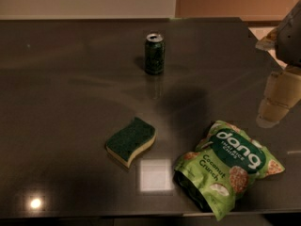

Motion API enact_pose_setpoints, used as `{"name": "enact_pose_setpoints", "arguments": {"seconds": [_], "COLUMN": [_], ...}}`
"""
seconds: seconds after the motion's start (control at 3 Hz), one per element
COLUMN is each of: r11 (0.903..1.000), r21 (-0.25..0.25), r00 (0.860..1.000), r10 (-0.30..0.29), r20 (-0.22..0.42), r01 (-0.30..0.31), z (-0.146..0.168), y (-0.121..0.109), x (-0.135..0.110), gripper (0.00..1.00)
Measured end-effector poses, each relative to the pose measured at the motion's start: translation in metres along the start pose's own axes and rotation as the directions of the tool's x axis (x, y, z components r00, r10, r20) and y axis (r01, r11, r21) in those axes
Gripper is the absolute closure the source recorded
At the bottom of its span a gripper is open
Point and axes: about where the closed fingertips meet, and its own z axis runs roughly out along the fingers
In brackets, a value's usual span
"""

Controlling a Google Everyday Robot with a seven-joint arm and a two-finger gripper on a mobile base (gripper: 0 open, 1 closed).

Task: Pick green can

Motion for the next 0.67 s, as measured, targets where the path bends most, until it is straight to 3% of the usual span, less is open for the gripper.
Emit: {"name": "enact_pose_setpoints", "arguments": {"seconds": [0.33,0.67], "r11": [1.0,1.0], "r21": [0.002,-0.003], "r00": [1.0,0.999], "r10": [0.0,-0.001], "r20": [0.002,0.035], "r01": [0.0,0.001], "z": [-0.001,0.007], "y": [-0.001,-0.022], "x": [-0.001,-0.012], "gripper": [0.0,0.0]}}
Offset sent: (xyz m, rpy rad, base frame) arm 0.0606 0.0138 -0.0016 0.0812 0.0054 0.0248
